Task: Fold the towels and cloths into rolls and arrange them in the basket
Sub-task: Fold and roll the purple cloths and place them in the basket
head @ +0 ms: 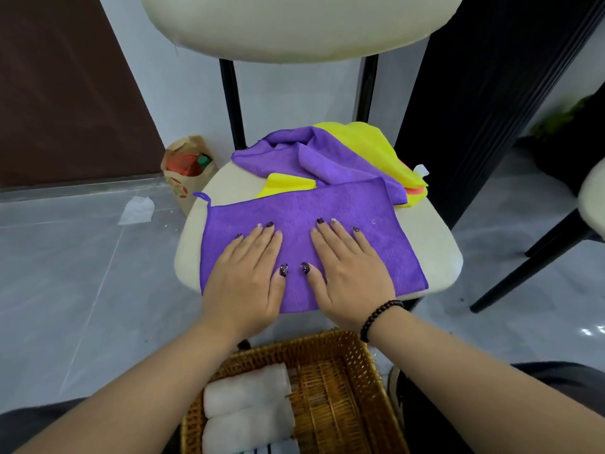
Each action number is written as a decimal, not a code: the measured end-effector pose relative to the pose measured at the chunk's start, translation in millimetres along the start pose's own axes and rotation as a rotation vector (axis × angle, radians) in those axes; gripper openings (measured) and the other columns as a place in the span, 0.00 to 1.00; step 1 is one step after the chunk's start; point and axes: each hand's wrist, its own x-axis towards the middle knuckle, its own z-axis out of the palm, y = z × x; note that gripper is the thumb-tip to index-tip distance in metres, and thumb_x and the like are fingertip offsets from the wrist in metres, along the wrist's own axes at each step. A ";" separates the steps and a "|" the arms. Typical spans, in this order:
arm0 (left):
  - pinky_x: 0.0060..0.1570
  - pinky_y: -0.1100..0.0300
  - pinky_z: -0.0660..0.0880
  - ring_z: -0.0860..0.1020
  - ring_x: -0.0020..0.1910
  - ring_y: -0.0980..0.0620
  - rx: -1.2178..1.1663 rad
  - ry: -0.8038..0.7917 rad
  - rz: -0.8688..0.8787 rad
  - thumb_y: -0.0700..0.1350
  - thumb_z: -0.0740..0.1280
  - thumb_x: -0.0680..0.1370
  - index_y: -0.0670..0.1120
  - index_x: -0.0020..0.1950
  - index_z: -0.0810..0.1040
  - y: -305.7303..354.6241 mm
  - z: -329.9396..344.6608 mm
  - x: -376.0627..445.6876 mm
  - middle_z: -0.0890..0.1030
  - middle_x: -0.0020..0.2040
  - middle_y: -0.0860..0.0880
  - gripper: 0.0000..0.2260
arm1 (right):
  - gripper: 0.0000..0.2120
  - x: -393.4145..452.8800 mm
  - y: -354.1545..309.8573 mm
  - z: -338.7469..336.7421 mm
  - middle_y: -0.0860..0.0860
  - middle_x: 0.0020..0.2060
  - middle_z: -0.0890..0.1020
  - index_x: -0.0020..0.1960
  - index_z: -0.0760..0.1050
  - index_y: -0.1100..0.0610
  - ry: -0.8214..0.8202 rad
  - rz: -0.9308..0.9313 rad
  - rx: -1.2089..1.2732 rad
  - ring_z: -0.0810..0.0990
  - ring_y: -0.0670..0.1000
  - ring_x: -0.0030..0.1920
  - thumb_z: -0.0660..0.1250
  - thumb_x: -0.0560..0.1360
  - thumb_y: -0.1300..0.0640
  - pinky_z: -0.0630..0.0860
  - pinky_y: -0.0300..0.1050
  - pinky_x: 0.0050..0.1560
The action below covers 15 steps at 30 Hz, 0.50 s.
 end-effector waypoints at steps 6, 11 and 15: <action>0.67 0.45 0.68 0.70 0.70 0.41 0.037 0.087 0.163 0.50 0.51 0.81 0.37 0.70 0.72 -33.3 2.1 -16.9 0.72 0.70 0.40 0.24 | 0.36 -12.7 27.7 -4.7 0.55 0.73 0.66 0.74 0.63 0.59 -0.063 0.040 -0.064 0.61 0.55 0.74 0.44 0.77 0.36 0.57 0.55 0.74; 0.70 0.48 0.64 0.69 0.71 0.42 0.002 0.070 0.078 0.51 0.50 0.81 0.37 0.70 0.71 -48.7 -2.0 -23.5 0.72 0.70 0.40 0.25 | 0.42 -21.7 49.8 -13.8 0.52 0.76 0.57 0.77 0.54 0.56 -0.089 0.133 -0.064 0.53 0.52 0.77 0.36 0.73 0.31 0.48 0.51 0.75; 0.72 0.48 0.60 0.66 0.73 0.43 -0.017 0.035 -0.055 0.52 0.50 0.80 0.38 0.72 0.68 -47.3 -5.7 -24.1 0.69 0.73 0.41 0.27 | 0.41 -24.4 61.6 -19.1 0.52 0.77 0.52 0.78 0.50 0.56 -0.104 0.267 0.029 0.50 0.53 0.77 0.37 0.73 0.31 0.45 0.50 0.76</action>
